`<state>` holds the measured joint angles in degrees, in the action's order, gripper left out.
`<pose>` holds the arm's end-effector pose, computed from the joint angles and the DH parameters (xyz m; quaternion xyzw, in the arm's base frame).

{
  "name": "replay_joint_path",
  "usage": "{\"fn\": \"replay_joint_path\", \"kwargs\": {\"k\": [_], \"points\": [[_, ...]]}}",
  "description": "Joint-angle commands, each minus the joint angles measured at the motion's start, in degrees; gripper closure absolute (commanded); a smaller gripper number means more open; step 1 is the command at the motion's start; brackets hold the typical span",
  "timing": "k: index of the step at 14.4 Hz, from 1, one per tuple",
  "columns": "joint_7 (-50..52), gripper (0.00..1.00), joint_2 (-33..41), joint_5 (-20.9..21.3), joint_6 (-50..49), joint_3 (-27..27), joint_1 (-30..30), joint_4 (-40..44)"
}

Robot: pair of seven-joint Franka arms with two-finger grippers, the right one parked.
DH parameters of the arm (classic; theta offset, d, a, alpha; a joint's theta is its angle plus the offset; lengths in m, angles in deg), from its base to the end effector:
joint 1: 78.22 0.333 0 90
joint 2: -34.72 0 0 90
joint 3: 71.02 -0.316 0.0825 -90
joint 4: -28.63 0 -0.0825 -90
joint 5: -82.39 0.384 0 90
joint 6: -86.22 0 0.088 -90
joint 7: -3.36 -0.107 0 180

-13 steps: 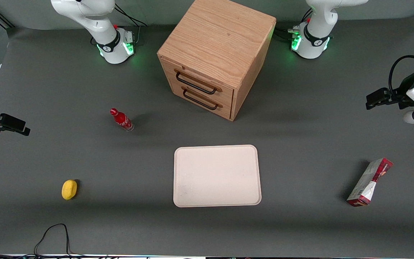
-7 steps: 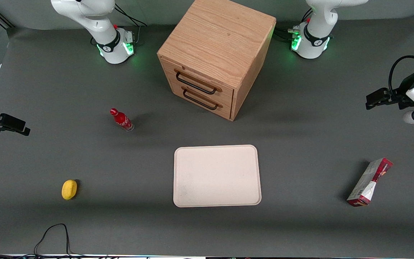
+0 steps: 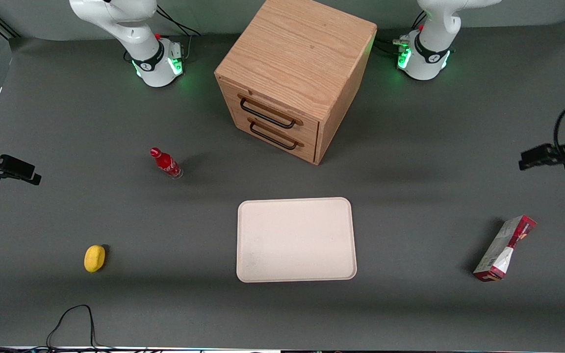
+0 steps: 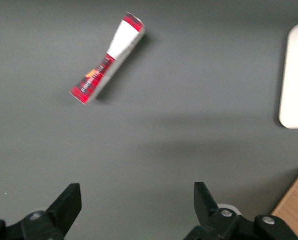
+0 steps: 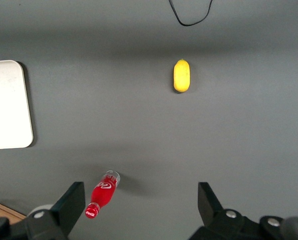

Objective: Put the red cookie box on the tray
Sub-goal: 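Move the left gripper toward the red-and-white cookie box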

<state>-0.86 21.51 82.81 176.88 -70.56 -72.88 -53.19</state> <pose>0.6195 0.0542 0.5569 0.9993 0.0056 -0.0382 0.0003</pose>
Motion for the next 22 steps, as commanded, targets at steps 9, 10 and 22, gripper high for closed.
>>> {"fn": "replay_joint_path", "kwargs": {"k": [9,10,22], "points": [[-14.99,0.00,-19.75,-0.16,1.37,0.15,6.27,22.76],[-18.85,0.00,-20.10,-0.07,1.37,0.15,6.18,22.67],[-47.54,0.00,-20.37,1.77,6.80,0.33,5.65,18.02]]}}
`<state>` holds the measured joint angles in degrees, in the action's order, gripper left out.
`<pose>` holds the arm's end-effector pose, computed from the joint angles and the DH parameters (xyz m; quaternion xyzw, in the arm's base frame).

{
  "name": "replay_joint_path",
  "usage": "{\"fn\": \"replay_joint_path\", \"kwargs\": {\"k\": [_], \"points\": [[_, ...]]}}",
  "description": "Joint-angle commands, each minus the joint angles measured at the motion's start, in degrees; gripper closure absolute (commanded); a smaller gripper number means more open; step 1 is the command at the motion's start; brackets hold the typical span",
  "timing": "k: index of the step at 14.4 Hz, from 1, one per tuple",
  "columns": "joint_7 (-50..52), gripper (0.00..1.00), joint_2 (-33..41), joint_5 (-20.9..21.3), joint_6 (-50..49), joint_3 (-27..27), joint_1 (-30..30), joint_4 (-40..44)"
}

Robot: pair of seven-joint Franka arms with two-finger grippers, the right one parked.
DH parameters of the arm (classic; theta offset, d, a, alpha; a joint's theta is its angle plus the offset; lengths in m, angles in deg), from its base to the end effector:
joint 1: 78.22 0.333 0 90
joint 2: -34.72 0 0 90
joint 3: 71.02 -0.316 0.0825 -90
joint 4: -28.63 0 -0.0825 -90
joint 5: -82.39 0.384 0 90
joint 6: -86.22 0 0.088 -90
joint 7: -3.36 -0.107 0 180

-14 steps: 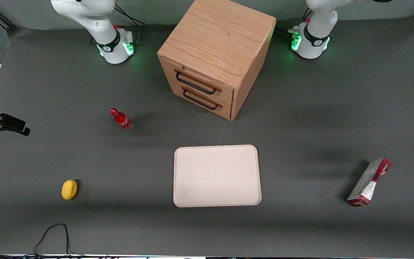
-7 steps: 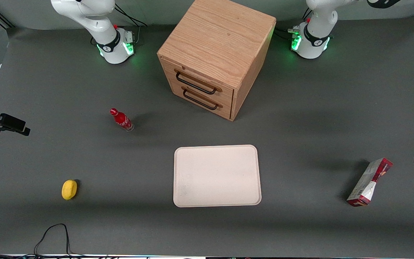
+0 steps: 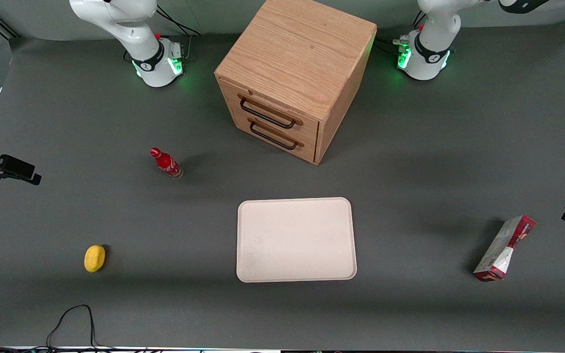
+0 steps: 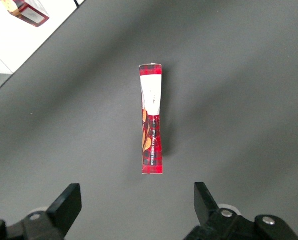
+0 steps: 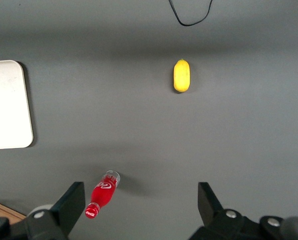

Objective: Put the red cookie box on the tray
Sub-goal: 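Move the left gripper toward the red-and-white cookie box, then lower the open left gripper over the cookie box's end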

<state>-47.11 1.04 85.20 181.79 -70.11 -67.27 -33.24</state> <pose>0.7096 0.1339 0.4883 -0.9379 0.3465 0.0099 0.0174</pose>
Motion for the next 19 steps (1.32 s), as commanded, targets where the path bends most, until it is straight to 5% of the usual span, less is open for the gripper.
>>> {"fn": "replay_joint_path", "kwargs": {"k": [1,19], "points": [[-1.38,0.00,0.11,-0.36,2.52,-0.13,-0.14,-2.37],[-1.38,0.00,-13.24,-0.70,18.68,-0.13,-0.05,-6.07]]}}
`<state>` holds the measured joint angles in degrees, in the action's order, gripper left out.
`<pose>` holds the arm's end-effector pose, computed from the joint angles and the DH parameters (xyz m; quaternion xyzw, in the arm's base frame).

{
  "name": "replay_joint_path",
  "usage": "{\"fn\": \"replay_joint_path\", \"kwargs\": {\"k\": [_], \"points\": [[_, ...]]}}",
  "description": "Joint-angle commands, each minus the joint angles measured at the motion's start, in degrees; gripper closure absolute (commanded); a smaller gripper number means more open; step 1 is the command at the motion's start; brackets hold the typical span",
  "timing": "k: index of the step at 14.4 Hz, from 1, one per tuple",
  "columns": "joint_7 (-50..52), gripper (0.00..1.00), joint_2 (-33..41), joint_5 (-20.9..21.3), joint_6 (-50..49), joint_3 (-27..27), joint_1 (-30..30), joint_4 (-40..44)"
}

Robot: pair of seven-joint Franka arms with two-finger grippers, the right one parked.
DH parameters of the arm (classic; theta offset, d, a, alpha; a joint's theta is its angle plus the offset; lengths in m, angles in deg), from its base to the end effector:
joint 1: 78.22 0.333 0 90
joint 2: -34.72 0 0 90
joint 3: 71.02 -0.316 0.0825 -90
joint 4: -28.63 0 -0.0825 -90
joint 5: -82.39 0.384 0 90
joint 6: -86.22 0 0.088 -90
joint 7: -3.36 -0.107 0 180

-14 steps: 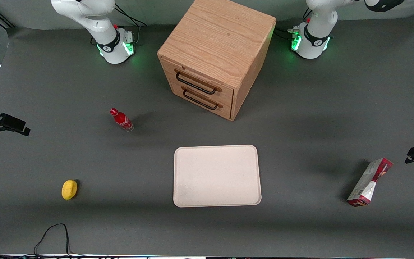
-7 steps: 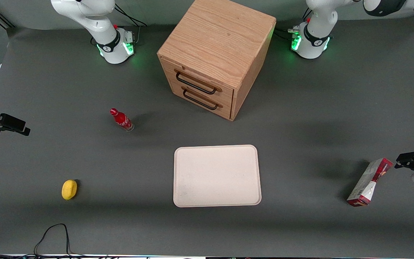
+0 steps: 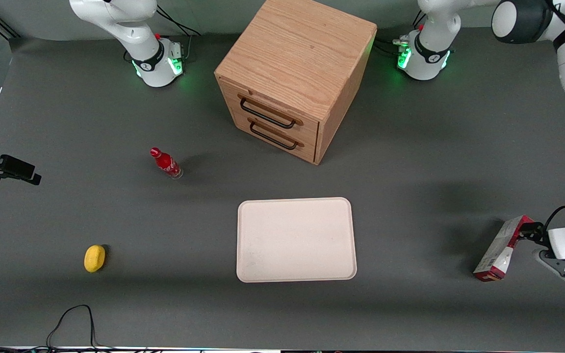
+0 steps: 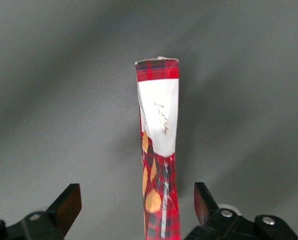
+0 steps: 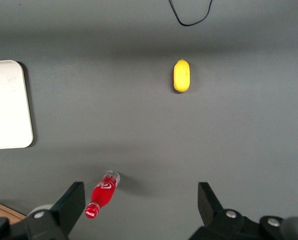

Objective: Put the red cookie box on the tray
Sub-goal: 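Lower the open left gripper over the cookie box's end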

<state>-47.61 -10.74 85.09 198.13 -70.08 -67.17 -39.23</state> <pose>0.7409 0.1388 0.3105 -0.9346 0.3552 0.0186 0.0074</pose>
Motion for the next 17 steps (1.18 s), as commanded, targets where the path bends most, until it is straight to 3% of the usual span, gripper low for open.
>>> {"fn": "replay_joint_path", "kwargs": {"k": [1,13,14,17], "points": [[-0.71,0.00,-2.34,-0.50,3.31,-0.16,-0.24,-0.08],[-0.62,0.00,-3.67,-0.42,7.62,-0.16,0.02,-3.42],[-0.53,0.03,-3.58,-0.42,8.15,-0.16,-0.07,-3.77],[-0.44,0.43,-2.97,-0.42,8.24,-0.16,-0.07,-4.21]]}}
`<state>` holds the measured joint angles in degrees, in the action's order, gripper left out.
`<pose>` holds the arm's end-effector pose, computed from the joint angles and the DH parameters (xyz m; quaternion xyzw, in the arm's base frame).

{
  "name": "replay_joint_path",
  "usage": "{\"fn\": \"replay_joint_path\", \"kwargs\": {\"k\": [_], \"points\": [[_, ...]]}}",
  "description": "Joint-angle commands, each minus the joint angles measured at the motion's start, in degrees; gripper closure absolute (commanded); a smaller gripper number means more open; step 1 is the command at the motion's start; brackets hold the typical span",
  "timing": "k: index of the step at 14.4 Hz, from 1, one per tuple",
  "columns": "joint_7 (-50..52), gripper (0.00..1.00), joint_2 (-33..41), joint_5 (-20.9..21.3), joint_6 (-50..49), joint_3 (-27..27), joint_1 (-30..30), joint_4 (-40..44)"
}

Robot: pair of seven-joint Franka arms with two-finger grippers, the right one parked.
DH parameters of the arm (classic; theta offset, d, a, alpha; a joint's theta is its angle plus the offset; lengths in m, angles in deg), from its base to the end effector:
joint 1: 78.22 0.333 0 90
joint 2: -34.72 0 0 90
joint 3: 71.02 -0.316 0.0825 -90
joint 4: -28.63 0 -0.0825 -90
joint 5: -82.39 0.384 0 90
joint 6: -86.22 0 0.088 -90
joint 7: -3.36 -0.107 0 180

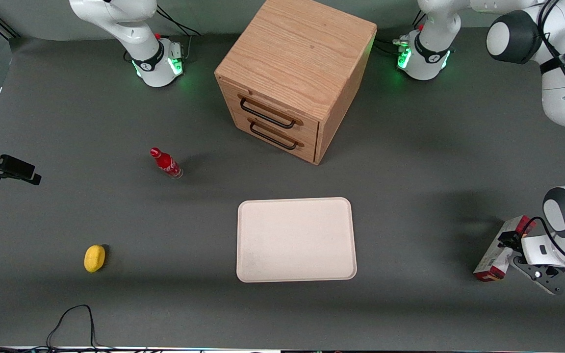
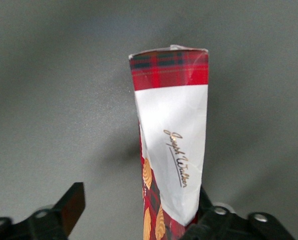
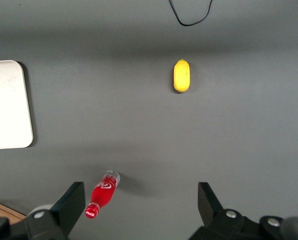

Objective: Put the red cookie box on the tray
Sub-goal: 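Lower the open left gripper over the cookie box's end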

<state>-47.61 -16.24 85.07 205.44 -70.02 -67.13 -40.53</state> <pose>0.7445 0.1385 0.2383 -0.9340 0.3570 0.0136 0.0077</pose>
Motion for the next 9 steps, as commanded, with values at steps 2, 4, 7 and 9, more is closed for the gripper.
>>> {"fn": "replay_joint_path", "kwargs": {"k": [2,4,7,9], "points": [[-0.10,0.72,2.53,-0.49,0.67,-0.21,-0.19,-2.91],[1.57,0.96,2.71,-0.40,0.40,-0.21,-0.45,-2.82],[1.66,1.00,2.80,-0.40,0.23,-0.21,-0.45,-2.82],[1.66,1.00,2.80,-0.40,0.14,-0.21,-0.45,-2.82]]}}
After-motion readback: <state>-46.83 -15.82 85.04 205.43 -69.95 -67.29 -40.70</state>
